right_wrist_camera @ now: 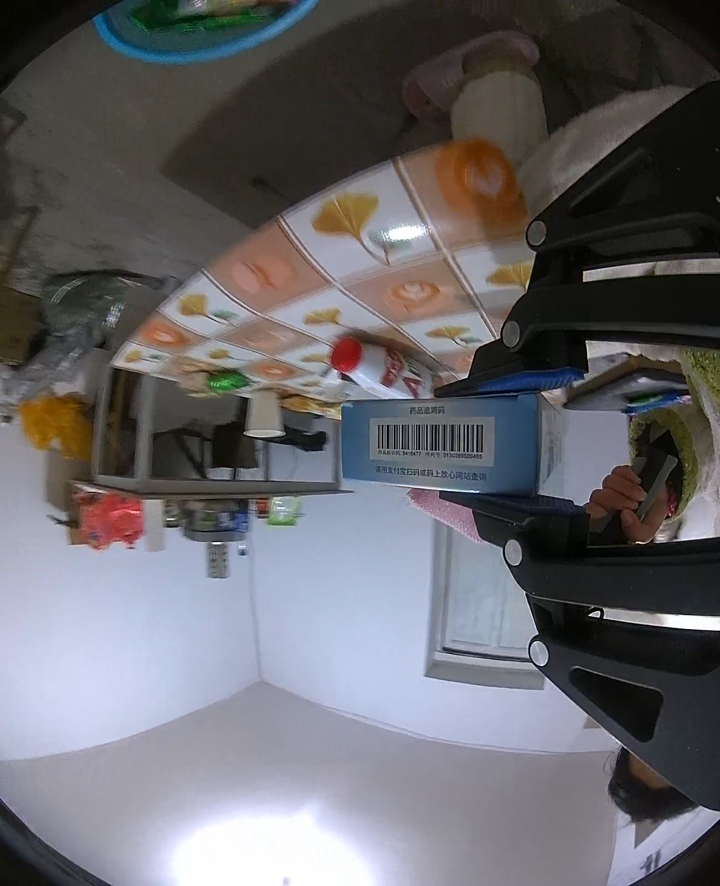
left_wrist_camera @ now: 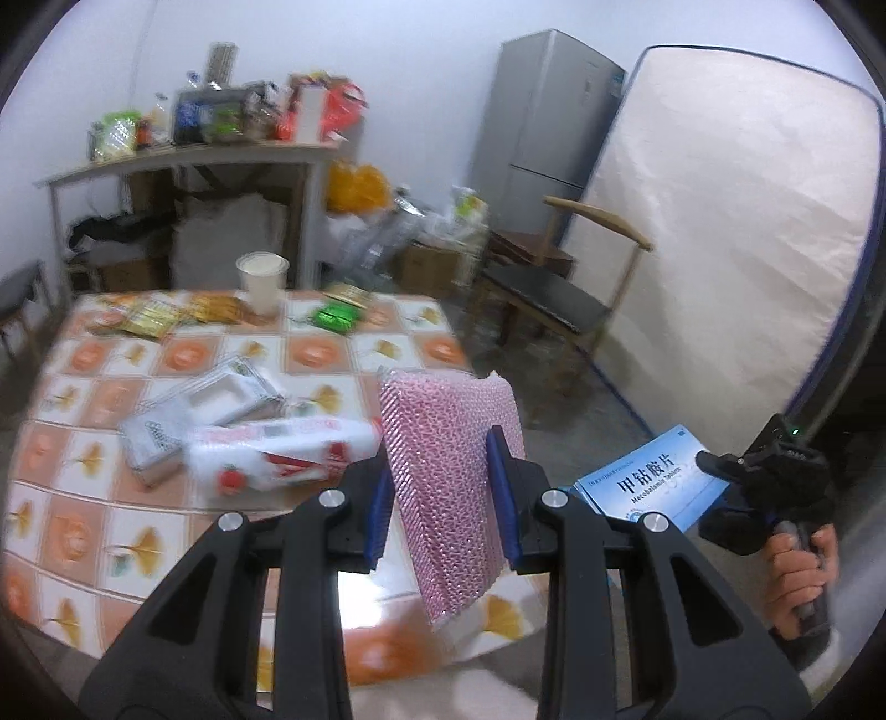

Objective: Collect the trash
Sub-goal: 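Lift the pink pouch with the left tool while the right lifts the blue box, then carry both items over the blue wastebasket and open both tools to drop them, then move both open tools back over the table, then grasp the white CABLE box with the left tool while the right grasps the milk bottle, then lift the CABLE box with the left tool while the right lifts the milk bottle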

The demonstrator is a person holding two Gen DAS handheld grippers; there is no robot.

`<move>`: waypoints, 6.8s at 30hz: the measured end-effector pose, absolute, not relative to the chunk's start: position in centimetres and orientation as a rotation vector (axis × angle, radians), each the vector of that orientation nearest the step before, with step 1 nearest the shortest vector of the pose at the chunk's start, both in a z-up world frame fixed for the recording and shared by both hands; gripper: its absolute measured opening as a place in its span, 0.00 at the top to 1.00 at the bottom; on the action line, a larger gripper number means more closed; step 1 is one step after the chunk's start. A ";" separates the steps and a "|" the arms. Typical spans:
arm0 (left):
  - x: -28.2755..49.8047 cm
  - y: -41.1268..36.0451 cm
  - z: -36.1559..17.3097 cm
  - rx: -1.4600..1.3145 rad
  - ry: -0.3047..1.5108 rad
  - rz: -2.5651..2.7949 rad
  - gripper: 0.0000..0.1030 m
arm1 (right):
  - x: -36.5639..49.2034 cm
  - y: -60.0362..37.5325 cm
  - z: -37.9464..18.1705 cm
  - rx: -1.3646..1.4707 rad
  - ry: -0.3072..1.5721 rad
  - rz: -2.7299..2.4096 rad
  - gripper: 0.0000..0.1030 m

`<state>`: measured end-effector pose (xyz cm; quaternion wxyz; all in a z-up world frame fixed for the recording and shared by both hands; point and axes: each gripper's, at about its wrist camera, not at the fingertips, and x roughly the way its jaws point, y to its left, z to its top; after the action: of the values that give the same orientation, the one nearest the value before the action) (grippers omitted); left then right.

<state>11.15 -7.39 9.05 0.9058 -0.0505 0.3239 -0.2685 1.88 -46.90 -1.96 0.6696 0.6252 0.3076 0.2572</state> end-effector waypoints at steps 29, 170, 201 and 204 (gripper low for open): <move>15.8 -23.6 1.8 -0.134 0.955 -0.854 0.71 | -2.6 -65.8 -22.7 1.331 0.793 -0.325 0.26; 30.9 0.3 -5.8 0.502 0.980 -0.282 0.40 | 20.2 -25.2 -1.5 0.229 1.197 0.258 0.31; 27.1 0.5 -5.7 0.263 1.196 -0.220 0.17 | 17.4 -26.8 -2.9 0.361 1.208 0.309 0.33; 23.7 1.1 -5.3 0.144 1.218 -0.218 0.16 | 15.5 -27.8 -3.0 0.414 1.204 0.287 0.33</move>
<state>23.72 1.06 -5.28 0.8121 0.0674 0.5705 -0.1022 15.54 -27.77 -2.96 0.7944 0.1927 0.5603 0.1336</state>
